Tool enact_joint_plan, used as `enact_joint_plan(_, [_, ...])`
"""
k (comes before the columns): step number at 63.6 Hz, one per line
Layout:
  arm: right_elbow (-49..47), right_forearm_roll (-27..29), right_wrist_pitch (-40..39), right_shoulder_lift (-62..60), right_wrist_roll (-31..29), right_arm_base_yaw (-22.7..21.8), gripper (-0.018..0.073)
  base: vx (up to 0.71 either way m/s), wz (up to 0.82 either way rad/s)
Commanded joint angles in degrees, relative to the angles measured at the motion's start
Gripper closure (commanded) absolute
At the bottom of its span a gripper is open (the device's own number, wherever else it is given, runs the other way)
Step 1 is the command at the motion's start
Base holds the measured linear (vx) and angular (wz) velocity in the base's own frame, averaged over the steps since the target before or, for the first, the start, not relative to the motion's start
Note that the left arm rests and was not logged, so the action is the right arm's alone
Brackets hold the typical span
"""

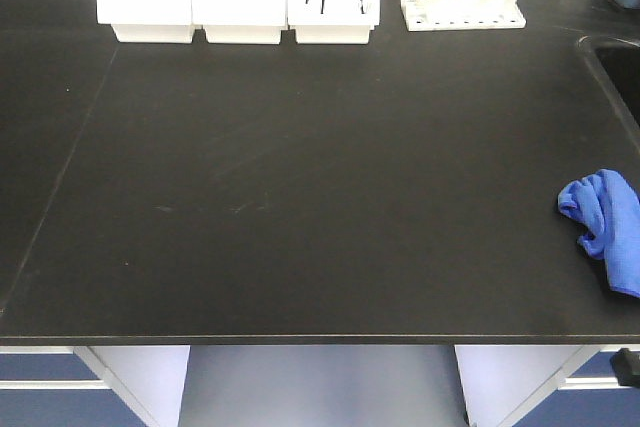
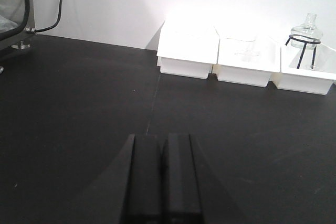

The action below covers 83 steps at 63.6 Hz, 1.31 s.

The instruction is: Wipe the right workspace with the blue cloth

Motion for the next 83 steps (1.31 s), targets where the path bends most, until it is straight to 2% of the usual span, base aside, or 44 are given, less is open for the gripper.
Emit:
enact_joint_plan(1, [1.16,0.73,-10.09,-0.07,0.19,-0.3,0.0566,0.0,0.0])
enact_joint_plan(7, [0.62,4.85,-16.82,-0.07,4.52,-0.3,0.0563,0.0,0.0])
enact_joint_plan(11, [-1.38,6.3,-16.95,-0.01,4.77,-0.3,0.056,0.0,0.0])
enact_joint_plan(17, [-7.58,3.82,-10.61,1.14,0.41,-0.3,0.0556,0.0,0.0])
enact_joint_plan(22, [-14.48,-0.02,-1.36,4.38,-2.93,-0.3,0.0553,0.0,0.0])
enact_joint_plan(29, [-25.67,-9.75,13.67,11.96,-1.72,-0.3,0.0551,0.0,0.0])
enact_joint_plan(34, [-31.23,-18.48,19.63,18.17,-0.03,-0.3,0.0549,0.0,0.0])
enact_joint_plan(39, [-34.51,-28.61,20.42,24.8,3.44,-0.3,0.0549,0.0,0.0])
enact_joint_plan(44, [-35.08,-36.86,17.31,31.07,8.5,-0.3,0.0547,0.0,0.0])
enact_joint_plan(50, [-34.78,-41.82,15.25,38.51,13.82,-0.3,0.0545,0.0,0.0])
enact_joint_plan(55, [-34.78,-42.26,14.55,44.6,17.49,-0.3,0.0537,0.0,0.0])
enact_joint_plan(64, [-34.78,-42.26,9.65,57.13,17.82,-0.3,0.0473,0.0,0.0])
enact_joint_plan(77, [-34.78,-42.11,5.87,72.36,17.98,-0.3,0.0253,0.0,0.0])
enact_joint_plan(83, [-35.18,-42.19,5.95,76.58,22.21,-0.36,0.0156,0.0,0.0])
